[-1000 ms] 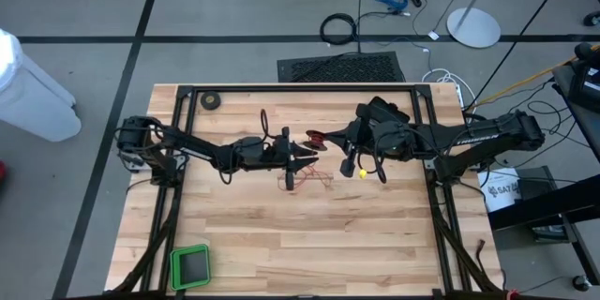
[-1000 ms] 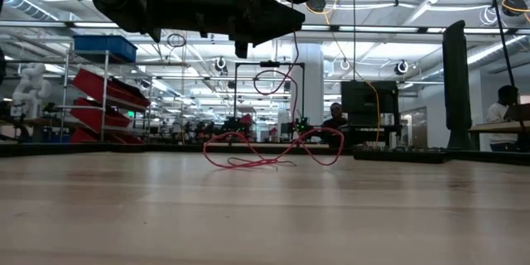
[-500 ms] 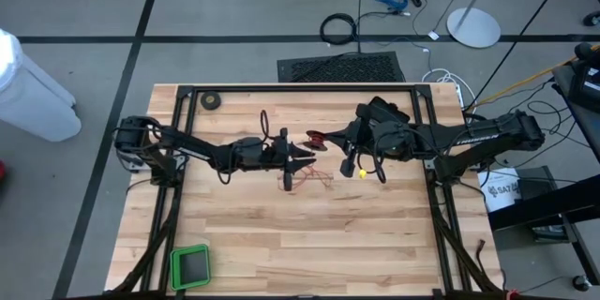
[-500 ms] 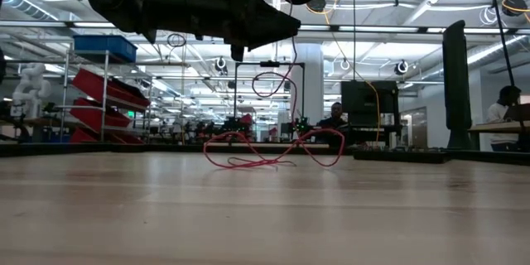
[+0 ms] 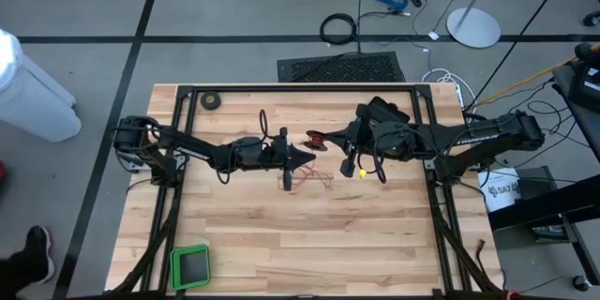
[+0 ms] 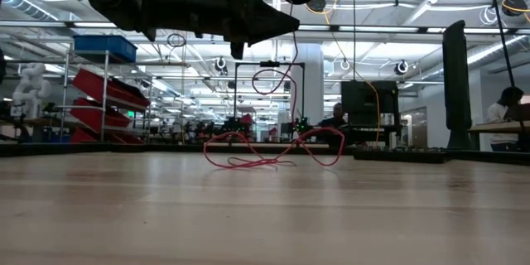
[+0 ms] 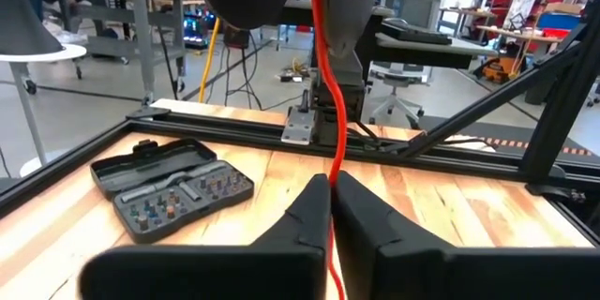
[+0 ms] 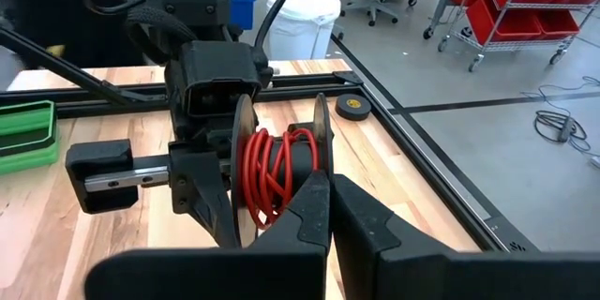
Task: Coil cords
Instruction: Uncoil the red wire from the spool
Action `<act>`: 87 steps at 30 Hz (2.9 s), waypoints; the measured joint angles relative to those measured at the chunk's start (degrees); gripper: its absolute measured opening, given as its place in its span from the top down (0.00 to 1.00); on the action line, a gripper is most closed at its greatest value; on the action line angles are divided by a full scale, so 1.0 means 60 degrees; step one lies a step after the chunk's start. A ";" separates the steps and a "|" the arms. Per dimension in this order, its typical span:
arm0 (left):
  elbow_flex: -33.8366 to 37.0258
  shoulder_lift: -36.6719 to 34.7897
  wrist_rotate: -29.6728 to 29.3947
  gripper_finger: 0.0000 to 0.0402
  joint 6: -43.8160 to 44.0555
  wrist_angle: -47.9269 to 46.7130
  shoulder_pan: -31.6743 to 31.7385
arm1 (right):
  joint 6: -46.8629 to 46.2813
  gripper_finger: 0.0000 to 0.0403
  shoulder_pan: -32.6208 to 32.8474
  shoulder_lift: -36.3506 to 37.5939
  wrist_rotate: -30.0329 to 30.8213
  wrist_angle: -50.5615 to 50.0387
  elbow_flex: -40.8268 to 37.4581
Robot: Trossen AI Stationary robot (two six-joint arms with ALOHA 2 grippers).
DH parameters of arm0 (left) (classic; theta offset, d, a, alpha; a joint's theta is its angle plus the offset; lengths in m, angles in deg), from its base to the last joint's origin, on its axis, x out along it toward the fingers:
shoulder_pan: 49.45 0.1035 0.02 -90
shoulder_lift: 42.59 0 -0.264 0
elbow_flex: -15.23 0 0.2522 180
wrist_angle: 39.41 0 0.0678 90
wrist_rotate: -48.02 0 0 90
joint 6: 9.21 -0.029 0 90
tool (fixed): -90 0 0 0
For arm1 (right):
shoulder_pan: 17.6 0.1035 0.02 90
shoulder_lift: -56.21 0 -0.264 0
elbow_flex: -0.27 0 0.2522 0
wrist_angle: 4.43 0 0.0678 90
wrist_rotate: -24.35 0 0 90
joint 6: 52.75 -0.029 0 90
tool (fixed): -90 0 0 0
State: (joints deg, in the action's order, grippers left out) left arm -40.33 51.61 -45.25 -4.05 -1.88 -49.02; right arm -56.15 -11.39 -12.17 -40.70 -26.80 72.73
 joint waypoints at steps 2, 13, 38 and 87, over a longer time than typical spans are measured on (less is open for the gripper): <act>0.0000 0.0000 -0.0066 0.98 -0.0018 -0.0044 0.0003 | 0.0000 1.00 0.0000 0.0000 0.0000 -0.0006 0.0000; 0.0000 -0.1578 -0.1026 1.00 -0.0477 -0.2937 0.0255 | -0.0004 1.00 0.0000 0.0000 0.0004 -0.0202 0.0000; 0.0000 -0.4608 -0.1259 1.00 -0.0687 -0.5277 -0.0275 | -0.0077 1.00 -0.0292 -0.0493 0.0863 -0.0513 0.0000; -0.1049 0.0019 0.0172 1.00 -0.0420 -0.3055 -0.0631 | 0.1036 1.00 -0.0285 -0.0425 0.1791 0.1175 0.0000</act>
State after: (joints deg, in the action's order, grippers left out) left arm -46.62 51.72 -44.22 -6.57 -20.21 -52.81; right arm -49.93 -13.09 -14.72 -29.95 -19.75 72.73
